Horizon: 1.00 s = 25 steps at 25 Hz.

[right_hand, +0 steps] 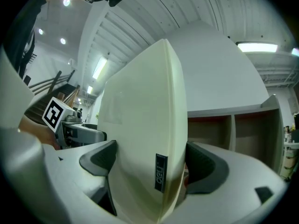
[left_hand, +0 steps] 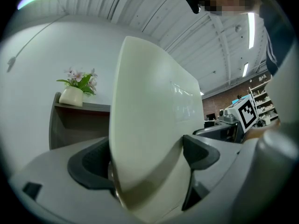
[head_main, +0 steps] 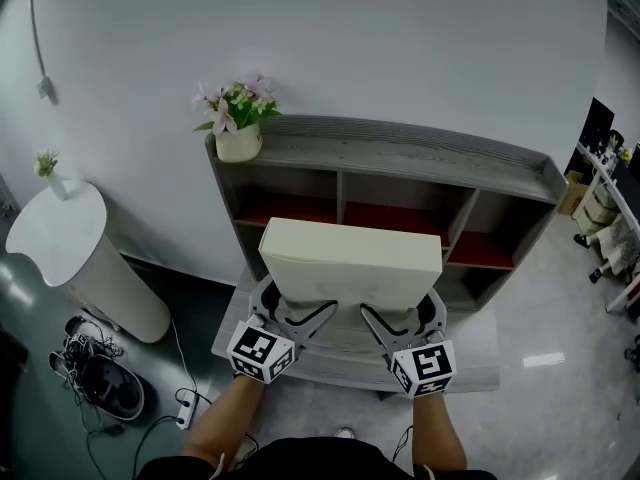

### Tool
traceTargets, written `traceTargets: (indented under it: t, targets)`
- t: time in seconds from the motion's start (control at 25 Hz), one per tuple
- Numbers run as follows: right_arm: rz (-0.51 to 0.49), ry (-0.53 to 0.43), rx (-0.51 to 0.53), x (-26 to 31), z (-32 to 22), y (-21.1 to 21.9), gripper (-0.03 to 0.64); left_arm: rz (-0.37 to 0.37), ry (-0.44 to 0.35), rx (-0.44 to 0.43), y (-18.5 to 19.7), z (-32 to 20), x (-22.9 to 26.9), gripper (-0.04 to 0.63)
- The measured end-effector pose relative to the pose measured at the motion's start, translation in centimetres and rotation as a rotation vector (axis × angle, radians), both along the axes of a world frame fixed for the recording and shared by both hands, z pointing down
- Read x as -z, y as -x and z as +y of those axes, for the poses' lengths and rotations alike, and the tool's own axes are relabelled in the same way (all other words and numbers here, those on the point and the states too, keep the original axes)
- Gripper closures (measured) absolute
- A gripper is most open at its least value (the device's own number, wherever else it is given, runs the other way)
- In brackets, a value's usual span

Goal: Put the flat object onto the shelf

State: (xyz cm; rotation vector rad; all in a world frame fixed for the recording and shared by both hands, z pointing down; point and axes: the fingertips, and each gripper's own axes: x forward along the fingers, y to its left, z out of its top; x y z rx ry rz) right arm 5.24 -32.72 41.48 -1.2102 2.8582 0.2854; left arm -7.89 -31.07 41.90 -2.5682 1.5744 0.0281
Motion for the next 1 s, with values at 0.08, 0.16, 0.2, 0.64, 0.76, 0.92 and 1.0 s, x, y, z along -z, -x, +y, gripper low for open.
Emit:
traceTargets:
  t: [0.08,0.16,0.2,0.64,0.76,0.92,1.0]
  targets:
    - [0.004,-0.012,0.01,0.5,-0.5,0.1,0.163,0.004,-0.006,0.013,0.1,-0.4,0.4,0.123]
    - [0.007,-0.025,0.015,1.1,-0.9,0.2,0.163,0.008,-0.015,0.02,0.2,-0.7,0.9,0.123]
    - [0.008,-0.032,0.016,1.5,-1.1,0.2,0.163,0.008,-0.021,0.021,0.2,-0.9,1.2,0.123]
    - [-0.018,-0.134,0.014,8.4,-5.1,2.3,0.163,-0.032,-0.131,-0.009,2.3,-5.2,8.5,0.123]
    - [-0.017,-0.186,0.015,11.3,-6.0,3.0,0.163,-0.035,-0.177,-0.013,3.0,-6.2,11.3,0.123]
    - [-0.014,-0.255,0.019,15.7,-7.0,3.7,0.163,-0.035,-0.236,-0.016,3.8,-7.2,15.5,0.123]
    - [-0.019,-0.286,0.022,18.0,-7.4,4.0,0.163,-0.043,-0.267,-0.017,4.1,-7.7,17.9,0.123]
